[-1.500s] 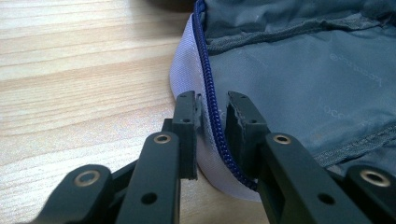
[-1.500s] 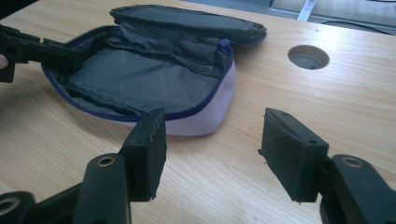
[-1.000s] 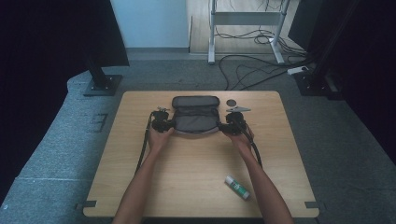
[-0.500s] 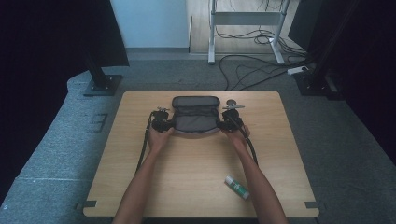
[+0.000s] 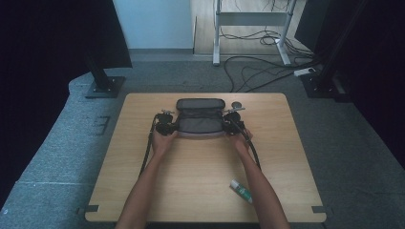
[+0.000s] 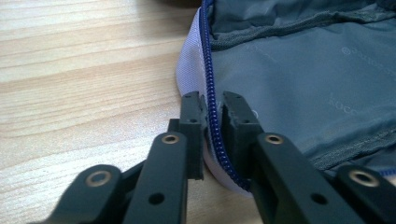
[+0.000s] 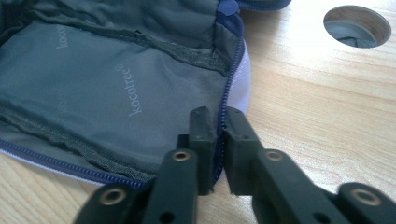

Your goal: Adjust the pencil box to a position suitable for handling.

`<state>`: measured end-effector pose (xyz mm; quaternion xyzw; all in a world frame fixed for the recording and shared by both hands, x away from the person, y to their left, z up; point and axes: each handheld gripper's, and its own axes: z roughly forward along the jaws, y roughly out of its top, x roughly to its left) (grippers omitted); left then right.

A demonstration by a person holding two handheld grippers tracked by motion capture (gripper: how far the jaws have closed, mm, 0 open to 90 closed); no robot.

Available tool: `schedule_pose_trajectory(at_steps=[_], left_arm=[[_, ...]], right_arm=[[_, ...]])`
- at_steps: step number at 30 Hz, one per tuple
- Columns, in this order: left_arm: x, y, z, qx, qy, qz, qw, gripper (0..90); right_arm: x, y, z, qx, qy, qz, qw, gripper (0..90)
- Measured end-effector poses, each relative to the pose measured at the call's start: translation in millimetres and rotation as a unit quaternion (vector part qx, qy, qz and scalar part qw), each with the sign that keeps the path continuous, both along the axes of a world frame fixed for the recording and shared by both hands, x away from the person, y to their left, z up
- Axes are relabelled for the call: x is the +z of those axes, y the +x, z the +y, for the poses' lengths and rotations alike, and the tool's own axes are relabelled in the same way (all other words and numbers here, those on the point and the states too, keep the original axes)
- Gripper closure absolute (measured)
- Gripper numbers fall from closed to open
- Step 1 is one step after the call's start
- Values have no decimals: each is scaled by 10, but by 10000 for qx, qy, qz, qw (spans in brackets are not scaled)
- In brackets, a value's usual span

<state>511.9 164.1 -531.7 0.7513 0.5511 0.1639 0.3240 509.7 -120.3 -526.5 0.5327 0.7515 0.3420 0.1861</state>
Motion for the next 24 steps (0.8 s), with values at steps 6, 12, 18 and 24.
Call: schedule_pose_trajectory(at_steps=[6,12,18,24], left_arm=[[9,-8,-13,-32,78,-51,10000,856],[51,-16,22,-138,-75,-28,9999,872],[201,-80,18,-197,-195,-220,9994,875],[377,-173,-2,-296,-245,-425,9984,875]], right_arm=[[-4,6,-5,-10,59,-17,10000,874],[17,-12,-45,-4,238,-92,9997,876],[96,-82,-85,40,324,-292,9990,878],[248,-170,-146,24,447,-485,9978,878]])
